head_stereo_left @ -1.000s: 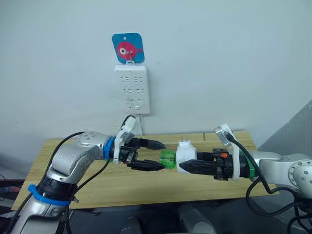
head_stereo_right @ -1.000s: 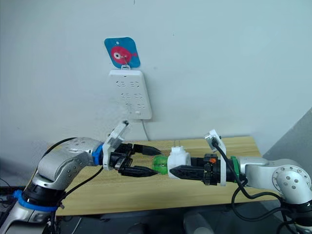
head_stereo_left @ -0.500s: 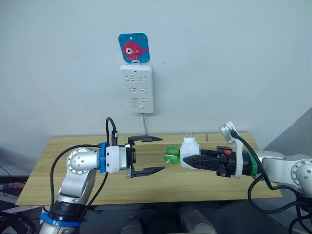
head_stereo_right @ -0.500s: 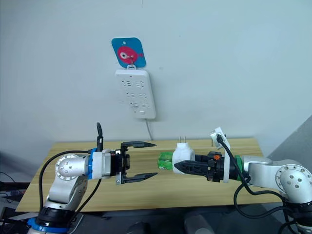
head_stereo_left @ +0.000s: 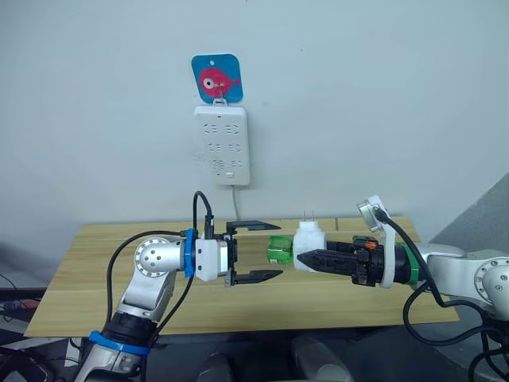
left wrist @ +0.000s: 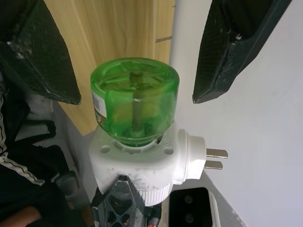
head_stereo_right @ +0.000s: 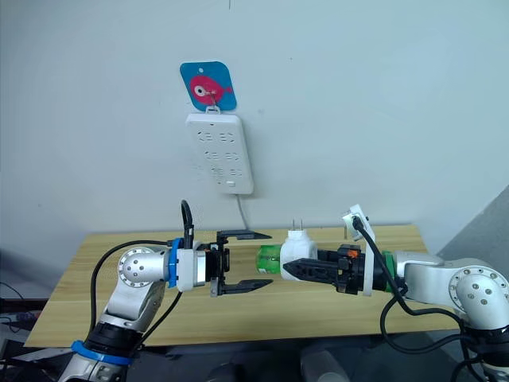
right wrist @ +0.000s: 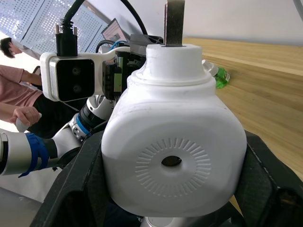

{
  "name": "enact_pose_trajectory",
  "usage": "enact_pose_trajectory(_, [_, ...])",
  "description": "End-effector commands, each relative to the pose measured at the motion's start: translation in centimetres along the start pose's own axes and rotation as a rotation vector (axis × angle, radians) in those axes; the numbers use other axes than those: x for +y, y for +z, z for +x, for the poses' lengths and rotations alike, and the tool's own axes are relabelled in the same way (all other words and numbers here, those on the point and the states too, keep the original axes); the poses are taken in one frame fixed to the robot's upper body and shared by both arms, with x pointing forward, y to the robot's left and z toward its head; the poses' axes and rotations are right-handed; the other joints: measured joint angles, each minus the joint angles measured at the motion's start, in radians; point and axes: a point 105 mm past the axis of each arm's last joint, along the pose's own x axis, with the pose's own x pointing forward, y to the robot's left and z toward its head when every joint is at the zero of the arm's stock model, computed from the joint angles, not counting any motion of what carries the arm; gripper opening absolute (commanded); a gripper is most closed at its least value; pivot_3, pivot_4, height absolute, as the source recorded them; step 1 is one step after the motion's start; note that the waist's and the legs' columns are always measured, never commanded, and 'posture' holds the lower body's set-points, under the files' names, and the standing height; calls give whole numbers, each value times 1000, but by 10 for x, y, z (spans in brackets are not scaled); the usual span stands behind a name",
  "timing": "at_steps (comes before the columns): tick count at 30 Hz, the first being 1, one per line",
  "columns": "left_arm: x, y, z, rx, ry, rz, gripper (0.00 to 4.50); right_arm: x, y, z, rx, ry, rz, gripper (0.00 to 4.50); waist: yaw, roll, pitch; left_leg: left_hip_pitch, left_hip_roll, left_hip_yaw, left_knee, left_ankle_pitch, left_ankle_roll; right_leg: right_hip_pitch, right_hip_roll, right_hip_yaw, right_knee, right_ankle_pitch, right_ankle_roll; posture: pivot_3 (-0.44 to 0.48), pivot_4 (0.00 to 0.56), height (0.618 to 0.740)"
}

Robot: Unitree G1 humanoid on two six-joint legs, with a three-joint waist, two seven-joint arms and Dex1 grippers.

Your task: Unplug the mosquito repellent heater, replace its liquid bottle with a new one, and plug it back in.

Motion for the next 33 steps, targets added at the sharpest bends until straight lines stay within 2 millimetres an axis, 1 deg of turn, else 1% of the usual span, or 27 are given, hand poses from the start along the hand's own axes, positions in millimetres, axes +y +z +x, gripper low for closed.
enact_pose_trajectory(1, [6, 7, 4, -35, 10, 6, 3945, 12, 6, 0, -18, 43, -30, 3017, 0, 0, 0, 0, 0, 0, 0, 0, 0, 0, 0, 0, 0, 0, 0, -248, 60, 733])
enact_pose_trajectory(2, [6, 8, 4, -37, 9, 4, 3945, 12, 6, 0, -17, 43, -30, 3017, 0, 0, 0, 0, 0, 0, 0, 0, 0, 0, 0, 0, 0, 0, 0, -248, 60, 733])
enact_pose_trajectory(3, [7, 9, 5, -39, 8, 1, 3557, 12, 6, 0, -17, 43, -30, 3017, 0, 0, 0, 0, 0, 0, 0, 0, 0, 0, 0, 0, 0, 0, 0, -248, 60, 733])
enact_pose_trajectory(4, [7, 10, 5, -41, 6, -4, 3383, 12, 6, 0, -17, 43, -30, 3017, 0, 0, 0, 0, 0, 0, 0, 0, 0, 0, 0, 0, 0, 0, 0, -248, 60, 733])
enact_pose_trajectory(7, [6, 10, 3, -33, -13, -23, 2453, 12, 6, 0, -21, 46, -28, 3017, -1, 0, 0, 0, 0, 0, 0, 0, 0, 0, 0, 0, 0, 0, 0, -250, 57, 733])
enact_pose_trajectory(8, [6, 11, 3, -30, -17, -34, 2234, 12, 6, 0, -22, 46, -27, 3017, -1, 0, 0, 0, 0, 0, 0, 0, 0, 0, 0, 0, 0, 0, 0, -250, 57, 733])
enact_pose_trajectory(10, [7, 12, 3, -21, -35, -69, 2229, 12, 6, 1, -20, 46, -30, 3017, -1, 0, 0, 0, 0, 0, 0, 0, 0, 0, 0, 0, 0, 0, 0, -249, 57, 733])
enact_pose_trajectory(12, [5, 8, -1, 43, -96, -178, 2229, 13, 5, 1, -8, 49, -44, 3017, -2, 0, 0, 0, 0, 0, 0, 0, 0, 0, 0, 0, 0, 0, 0, -247, 56, 733])
enact_pose_trajectory(14, [10, 1, -7, 121, -93, -396, 2229, 15, 3, 1, 15, 53, -71, 3017, -3, 0, 0, 0, 0, -1, 0, 0, 0, 0, 0, -1, 0, 0, 0, -246, 56, 733])
enact_pose_trajectory(15, [15, 1, -8, 145, -80, -541, 2229, 16, 2, 1, 25, 58, -84, 3017, -5, 0, 0, 0, 0, -1, 0, 0, 0, 0, 0, -1, 1, 0, 0, -242, 57, 733])
enact_pose_trajectory(16, [18, 1, -9, 161, -76, -637, 2229, 17, 1, 1, 32, 62, -91, 3017, -5, 0, 0, 0, 0, -1, 0, 0, 0, 0, 0, -1, 1, 0, 0, -242, 57, 733])
enact_pose_trajectory(17, [18, 5, -12, 178, -120, -823, 2229, 19, 1, 2, 32, 76, -98, 3017, -6, 0, 0, 0, 0, -1, 0, 0, 0, 0, 0, -1, 1, 0, 0, -239, 58, 733])
enact_pose_trajectory(18, [15, 11, -17, 196, -183, -958, 2229, 22, 1, 3, 35, 94, -103, 3017, -6, 0, 0, 0, 0, -1, 0, 0, 0, 0, 0, -1, 2, 0, 0, -238, 58, 733])
enact_pose_trajectory(20, [19, 16, -21, 206, -207, -1123, 2229, 27, -2, 4, 50, 125, -114, 3017, -8, 0, 0, 0, 0, -3, 0, 0, 0, 0, 1, -3, 2, 0, 0, -239, 58, 733])
enact_pose_trajectory(22, [24, 16, -22, 208, -189, -1177, 2229, 30, -3, 4, 58, 138, -115, 3017, -8, 0, 0, 0, 0, -3, -1, 0, 0, 0, 1, -3, 1, 0, 0, -239, 58, 733])
enact_pose_trajectory(25, [26, 20, -22, 182, -206, -1208, 2229, 31, -5, 4, 61, 148, -114, 3017, -8, 0, 0, 0, 0, -3, -1, 0, 0, -1, 1, -3, 1, 0, 0, -239, 58, 733])
enact_pose_trajectory(28, [28, 21, -21, 169, -192, -1167, 2229, 31, -5, 4, 58, 147, -110, 3017, -7, 0, 0, 0, 0, -3, -1, 0, 0, -1, 1, -3, 1, 0, 0, -249, 62, 733])
enact_pose_trajectory(29, [28, 18, -21, 185, -185, -1115, 2229, 31, -5, 4, 56, 145, -106, 3017, -6, 0, 0, 0, 0, -3, -1, 0, 0, -1, 1, -3, 1, 0, 0, -246, 63, 733])
enact_pose_trajectory(31, [24, 14, -21, 220, -197, -1023, 2952, 30, -5, 3, 54, 141, -98, 3017, -5, 0, 0, 0, 0, -2, -1, 0, 0, 0, 1, -2, 1, 0, 0, -245, 63, 733])
enact_pose_trajectory(33, [25, 11, -22, 224, -176, -938, 3495, 30, -5, 2, 51, 138, -90, 3017, -4, 0, 0, 0, 0, -2, -1, 0, 0, 0, 0, -2, 1, 0, 0, -243, 64, 733])
